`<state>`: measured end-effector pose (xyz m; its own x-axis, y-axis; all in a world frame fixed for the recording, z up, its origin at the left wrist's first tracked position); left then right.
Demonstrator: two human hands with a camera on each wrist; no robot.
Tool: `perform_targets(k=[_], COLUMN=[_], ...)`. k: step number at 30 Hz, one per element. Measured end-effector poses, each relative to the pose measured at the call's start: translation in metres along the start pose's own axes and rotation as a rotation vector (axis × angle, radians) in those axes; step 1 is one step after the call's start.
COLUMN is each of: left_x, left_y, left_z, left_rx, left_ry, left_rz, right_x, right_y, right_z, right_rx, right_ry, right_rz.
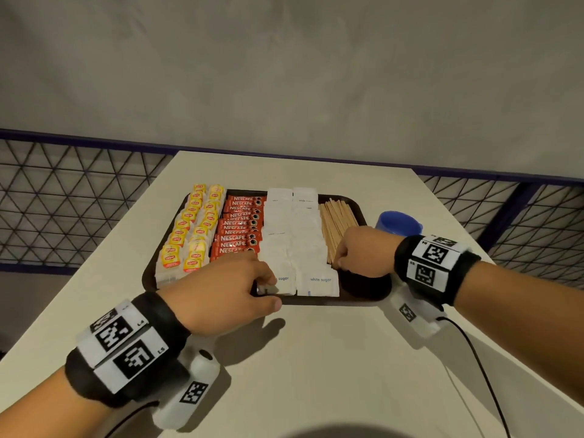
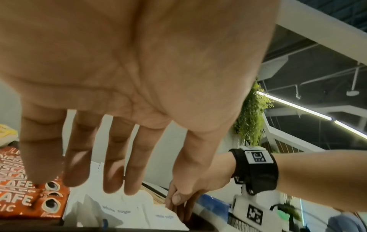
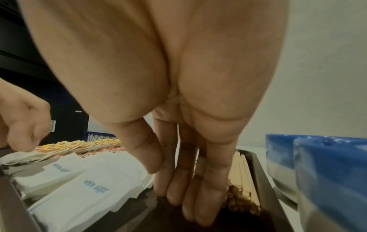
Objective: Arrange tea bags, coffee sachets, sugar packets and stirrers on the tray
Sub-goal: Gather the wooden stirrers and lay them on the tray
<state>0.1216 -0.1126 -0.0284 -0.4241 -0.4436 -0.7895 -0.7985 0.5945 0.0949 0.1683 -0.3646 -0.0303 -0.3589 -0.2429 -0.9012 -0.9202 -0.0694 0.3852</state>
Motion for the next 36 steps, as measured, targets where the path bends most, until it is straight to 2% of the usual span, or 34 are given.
perform_targets(k=[5, 10, 23, 26, 29, 32, 36], left_x=[0.009, 0.016, 0.015, 0.002, -0.025, -0.054, -0.073], left_y=[0.003, 0.006, 0.011, 0.024, 0.045, 0.060, 0.060], left_z=[0.005, 0.006, 0.007, 0.017, 0.032, 0.048, 0.064], left_rx=[-0.039, -0.025, -0.028, -0.035, -0.072, -0.143, -0.245], left_ry=[-0.114, -0.156, -0.068, 0.010, 0.161, 0.232, 0.031], left_rz=[0.033, 0.001, -0.035, -0.075, -0.212, -0.312, -0.210], right_x=[0.008, 0.012, 0.003, 0.003, 0.013, 0.027, 0.033], right_y=[0.009, 0.006, 0.011, 0.038, 0.067, 0.079, 0.080], right_z=[-0.013, -0.020, -0.017, -0.010, -0.008, -0.007, -0.007], right_rx=[0.017, 0.052, 0.092, 0.034, -0.009, 0.004, 0.014], right_ry=[0.007, -0.049, -0.101, -0.177, -0.302, -0.277, -0.251], right_rz=[-0.005, -0.029, -0.076, -0.101, -0.091, -0.104, -0.137])
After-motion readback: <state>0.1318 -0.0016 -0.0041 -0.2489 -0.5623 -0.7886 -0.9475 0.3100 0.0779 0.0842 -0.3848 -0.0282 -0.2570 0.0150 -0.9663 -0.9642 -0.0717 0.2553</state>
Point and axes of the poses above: each hand's wrist, its own y-axis away from the middle knuckle, its own x-axis out of the palm, z = x × y, the point moved 3 cm from there along -y, towards the middle knuckle, and after that the axes turned 14 degrees about y, right-handed, at the moved point
